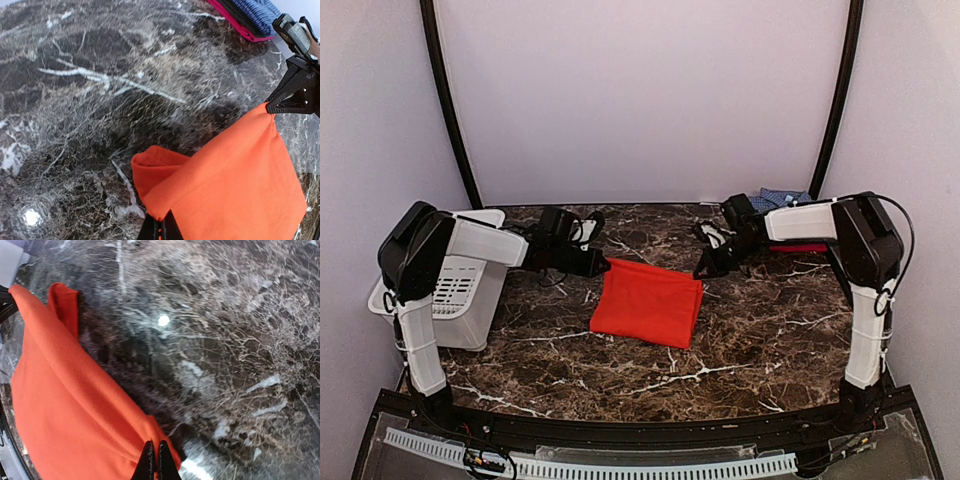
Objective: Fold and stack the mixed laundry pile
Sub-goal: Smooth out the rectangle-folded T-shirt at the center of the board.
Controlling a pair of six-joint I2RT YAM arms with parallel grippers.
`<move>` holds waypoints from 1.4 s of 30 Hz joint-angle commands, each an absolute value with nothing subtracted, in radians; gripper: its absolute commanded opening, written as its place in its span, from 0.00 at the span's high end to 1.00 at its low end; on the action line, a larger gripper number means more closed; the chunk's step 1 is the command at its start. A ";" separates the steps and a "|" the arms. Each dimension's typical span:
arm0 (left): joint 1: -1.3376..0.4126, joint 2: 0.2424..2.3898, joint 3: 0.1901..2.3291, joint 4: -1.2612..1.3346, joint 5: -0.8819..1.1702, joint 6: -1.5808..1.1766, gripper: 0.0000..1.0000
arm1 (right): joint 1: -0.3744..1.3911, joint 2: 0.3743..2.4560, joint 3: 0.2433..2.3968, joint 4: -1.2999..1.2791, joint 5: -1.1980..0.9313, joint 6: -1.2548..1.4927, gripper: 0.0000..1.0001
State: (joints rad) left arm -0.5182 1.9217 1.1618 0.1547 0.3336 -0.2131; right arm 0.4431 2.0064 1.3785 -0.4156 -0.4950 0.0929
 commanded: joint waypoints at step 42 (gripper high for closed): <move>-0.531 2.067 1.250 0.141 0.250 -0.256 1.00 | 0.389 2.071 1.434 -0.413 -0.335 0.149 1.00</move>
